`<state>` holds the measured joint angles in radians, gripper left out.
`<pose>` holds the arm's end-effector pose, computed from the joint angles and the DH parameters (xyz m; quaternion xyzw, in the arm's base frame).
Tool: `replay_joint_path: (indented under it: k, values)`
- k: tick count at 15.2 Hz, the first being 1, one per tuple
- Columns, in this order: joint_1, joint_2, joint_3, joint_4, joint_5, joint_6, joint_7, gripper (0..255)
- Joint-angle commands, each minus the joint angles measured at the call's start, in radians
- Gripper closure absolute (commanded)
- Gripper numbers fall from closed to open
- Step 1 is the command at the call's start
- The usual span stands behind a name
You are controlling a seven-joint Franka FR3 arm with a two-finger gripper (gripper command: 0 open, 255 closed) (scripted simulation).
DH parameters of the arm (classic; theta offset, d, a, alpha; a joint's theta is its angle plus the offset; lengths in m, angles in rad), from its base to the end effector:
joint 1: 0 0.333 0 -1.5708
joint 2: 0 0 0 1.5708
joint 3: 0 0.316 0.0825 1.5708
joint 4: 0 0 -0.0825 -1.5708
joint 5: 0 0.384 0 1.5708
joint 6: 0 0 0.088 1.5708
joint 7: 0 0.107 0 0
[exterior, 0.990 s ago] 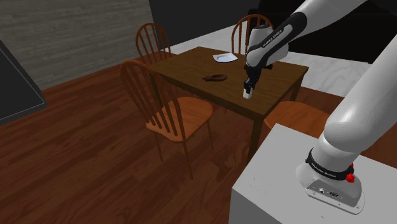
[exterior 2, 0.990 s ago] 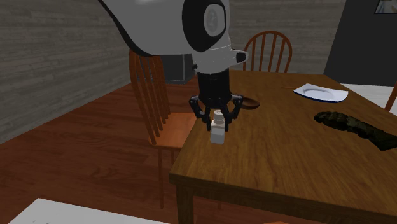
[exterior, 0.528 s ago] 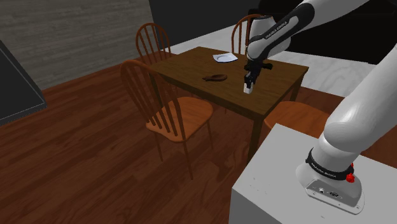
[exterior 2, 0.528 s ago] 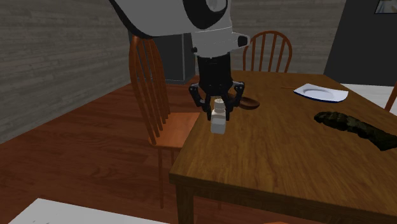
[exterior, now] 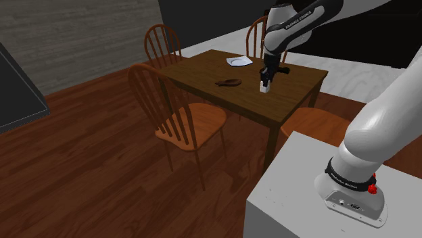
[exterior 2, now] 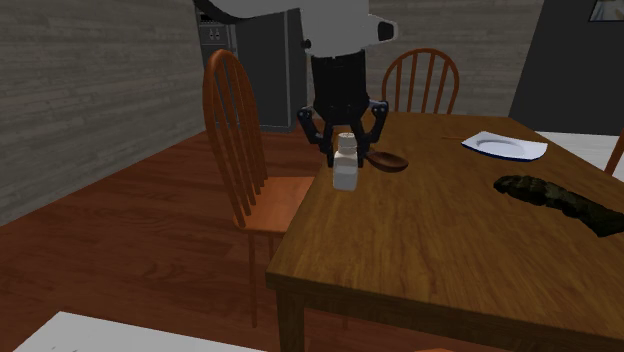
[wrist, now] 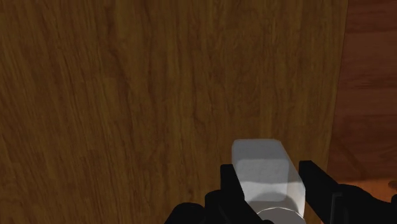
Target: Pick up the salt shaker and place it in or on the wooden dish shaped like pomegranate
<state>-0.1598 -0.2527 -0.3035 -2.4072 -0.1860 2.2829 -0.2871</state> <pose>0.4167 -0.2153 0.4165 0.9971 -0.0291 0.0431 0.0559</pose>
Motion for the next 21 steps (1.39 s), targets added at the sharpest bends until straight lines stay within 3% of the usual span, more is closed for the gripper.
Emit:
replay_joint_path:
  k: [1, 4, 9, 16, 21]
  values:
    - [0.000, -0.017, 0.004, 0.013, -0.001, -0.030, 0.002, 255]
    - [0.001, -0.031, 0.007, 0.032, -0.001, -0.063, 0.001, 255]
    - [0.027, 0.169, -0.001, 0.242, 0.070, -0.078, -0.030, 255]
    - [0.023, 0.448, 0.004, 0.589, 0.171, -0.156, -0.075, 255]
    - [-0.007, 0.663, 0.018, 0.899, 0.233, -0.258, -0.095, 255]
